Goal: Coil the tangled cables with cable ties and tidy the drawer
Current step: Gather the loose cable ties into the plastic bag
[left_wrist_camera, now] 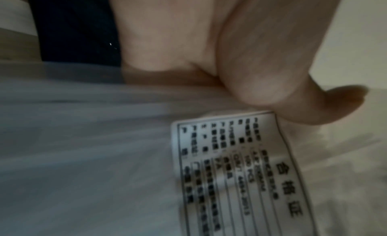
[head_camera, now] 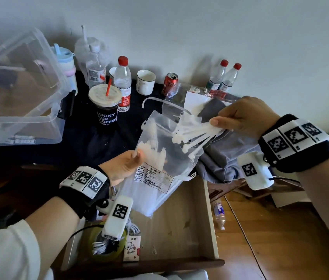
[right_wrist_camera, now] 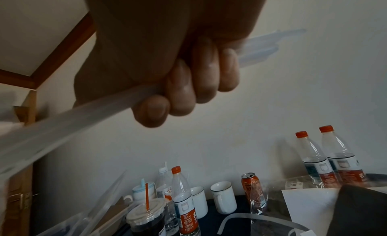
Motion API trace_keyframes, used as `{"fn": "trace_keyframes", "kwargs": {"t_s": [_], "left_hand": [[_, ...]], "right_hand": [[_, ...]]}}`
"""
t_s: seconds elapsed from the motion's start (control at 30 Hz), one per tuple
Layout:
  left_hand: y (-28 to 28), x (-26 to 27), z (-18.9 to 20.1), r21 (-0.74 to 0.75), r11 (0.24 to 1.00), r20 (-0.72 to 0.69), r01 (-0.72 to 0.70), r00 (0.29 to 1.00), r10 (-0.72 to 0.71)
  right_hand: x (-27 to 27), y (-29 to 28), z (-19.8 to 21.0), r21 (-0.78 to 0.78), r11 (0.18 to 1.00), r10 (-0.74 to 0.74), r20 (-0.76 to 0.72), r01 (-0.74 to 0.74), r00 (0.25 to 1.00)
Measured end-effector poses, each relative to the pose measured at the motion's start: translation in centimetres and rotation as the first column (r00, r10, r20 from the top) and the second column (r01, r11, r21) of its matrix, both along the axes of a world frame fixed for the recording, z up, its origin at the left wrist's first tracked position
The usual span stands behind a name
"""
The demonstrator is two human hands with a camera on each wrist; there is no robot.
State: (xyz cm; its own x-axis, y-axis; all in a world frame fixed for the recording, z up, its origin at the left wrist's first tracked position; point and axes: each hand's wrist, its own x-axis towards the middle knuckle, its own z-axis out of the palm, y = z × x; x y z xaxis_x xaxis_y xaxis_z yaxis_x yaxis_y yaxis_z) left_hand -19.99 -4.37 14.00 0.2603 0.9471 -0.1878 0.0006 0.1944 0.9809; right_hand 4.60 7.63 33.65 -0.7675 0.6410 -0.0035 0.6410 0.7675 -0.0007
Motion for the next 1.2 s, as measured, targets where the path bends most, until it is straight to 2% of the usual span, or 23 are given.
{"fn": "trace_keyframes", "kwargs": {"t_s": [0.2, 0.33, 0.47, 0.57, 0.63, 0.7, 0.9, 1.0, 1.07, 1.2], "left_hand": [[-0.8, 0.1, 2.7, 0.068, 0.991, 0.062, 0.117, 0.991, -0.121], [-0.7, 0.0, 2.8, 0.045, 0.993, 0.089, 0.109, 0.99, -0.112], [-0.8, 0.3, 3.0, 0.035, 0.996, 0.137, 0.076, 0.987, -0.081], [-1.0, 0.6, 3.2, 0.043, 0.997, 0.167, 0.066, 0.983, -0.073], [-1.0, 0.7, 3.4, 0.039, 0.998, 0.179, 0.043, 0.983, -0.049], [-1.0, 0.8, 3.6, 0.05, 0.998, 0.183, 0.024, 0.983, -0.033], [-0.8, 0.8, 3.5, 0.049, 0.998, 0.205, 0.028, 0.978, -0.038], [-0.5, 0.5, 2.8, 0.03, 0.999, 0.146, -0.01, 0.989, 0.006], [0.0, 0.2, 1.9, 0.009, 1.0, 0.053, -0.013, 0.999, 0.013], [1.3, -0.5, -0.4, -0.034, 0.998, -0.12, -0.059, 0.991, 0.054]], "right_hand": [[0.2, 0.2, 0.4, -0.1, 0.994, -0.051, -0.084, 0.042, 0.995], [0.1, 0.1, 0.6, -0.113, 0.991, -0.076, -0.094, 0.065, 0.993], [0.2, -0.1, 0.1, -0.125, 0.99, -0.086, -0.174, 0.064, 0.981], [0.7, -0.1, -0.4, -0.045, 0.997, -0.075, -0.236, 0.066, 0.969], [0.9, -0.4, -0.7, 0.042, 0.998, -0.043, -0.199, 0.052, 0.979], [0.9, -0.6, -0.8, 0.066, 0.996, -0.04, -0.169, 0.052, 0.985], [1.0, -1.1, -0.3, 0.175, 0.984, 0.075, -0.197, -0.04, 0.978], [1.0, -1.1, 0.1, 0.244, 0.96, 0.187, -0.185, -0.139, 0.965], [0.8, -1.1, 0.4, 0.28, 0.94, 0.244, -0.144, -0.196, 0.959], [0.4, -0.8, 0.6, 0.266, 0.942, 0.243, -0.112, -0.206, 0.964]]}}
